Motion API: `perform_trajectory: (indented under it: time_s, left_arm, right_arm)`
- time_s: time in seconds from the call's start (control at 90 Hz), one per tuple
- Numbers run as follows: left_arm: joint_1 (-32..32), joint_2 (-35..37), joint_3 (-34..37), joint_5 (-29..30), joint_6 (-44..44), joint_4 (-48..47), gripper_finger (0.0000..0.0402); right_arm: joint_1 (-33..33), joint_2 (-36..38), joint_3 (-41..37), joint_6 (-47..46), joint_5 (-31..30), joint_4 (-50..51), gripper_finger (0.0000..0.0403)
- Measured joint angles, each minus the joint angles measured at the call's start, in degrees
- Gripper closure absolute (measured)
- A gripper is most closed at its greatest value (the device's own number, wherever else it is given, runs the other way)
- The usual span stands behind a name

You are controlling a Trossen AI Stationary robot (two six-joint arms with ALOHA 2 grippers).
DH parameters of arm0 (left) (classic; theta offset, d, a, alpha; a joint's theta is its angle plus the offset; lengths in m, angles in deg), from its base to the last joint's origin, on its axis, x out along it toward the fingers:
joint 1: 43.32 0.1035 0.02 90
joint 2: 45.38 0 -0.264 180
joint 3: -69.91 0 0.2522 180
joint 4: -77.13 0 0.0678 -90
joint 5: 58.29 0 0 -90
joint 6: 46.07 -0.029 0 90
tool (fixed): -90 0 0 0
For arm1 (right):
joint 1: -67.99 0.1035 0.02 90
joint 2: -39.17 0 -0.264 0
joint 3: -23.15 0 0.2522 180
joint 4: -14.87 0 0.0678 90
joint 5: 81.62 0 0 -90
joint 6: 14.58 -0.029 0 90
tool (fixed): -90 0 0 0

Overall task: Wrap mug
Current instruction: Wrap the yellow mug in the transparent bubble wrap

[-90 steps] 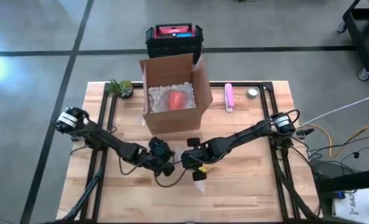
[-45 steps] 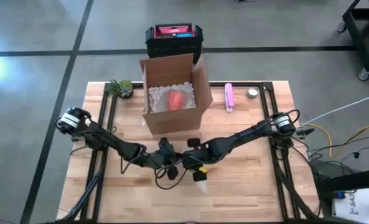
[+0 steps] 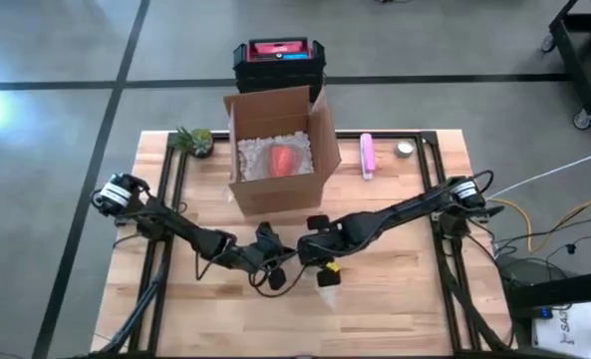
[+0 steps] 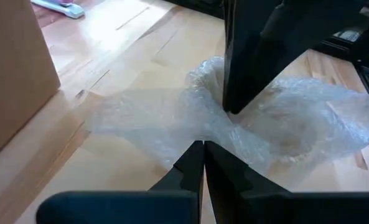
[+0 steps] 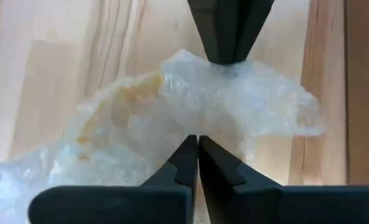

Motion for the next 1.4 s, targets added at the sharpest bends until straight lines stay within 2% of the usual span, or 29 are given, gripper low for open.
perform_trajectory:
  time_s: [0.244, 0.511, 0.867, 0.967, 1.4]
  left_arm:
    - [0.0, 0.0, 0.0, 0.0, 0.1, -0.1, 0.0402]
    - [0.0, 0.0, 0.0, 0.2, -0.4, 0.0, 0.0402]
    - [0.0, 0.1, 0.0, -0.1, -1.1, 0.3, 0.0402]
    - [0.0, 0.1, 0.0, -0.1, -1.1, 0.4, 0.0402]
    - [0.0, 0.5, 0.0, 0.0, -1.1, 0.6, 0.0402]
  right_arm:
    - [0.0, -2.4, -3.6, 0.4, -0.2, -10.8, 0.0403]
    - [0.1, -6.5, -4.6, 0.3, -0.4, -11.0, 0.0403]
    - [0.0, 3.0, -4.0, 0.6, 0.2, -8.2, 0.0403]
    - [0.0, 3.7, -3.8, 0.5, 0.0, -8.8, 0.0403]
    - [0.2, -6.0, -4.8, 0.1, -0.6, -10.4, 0.0403]
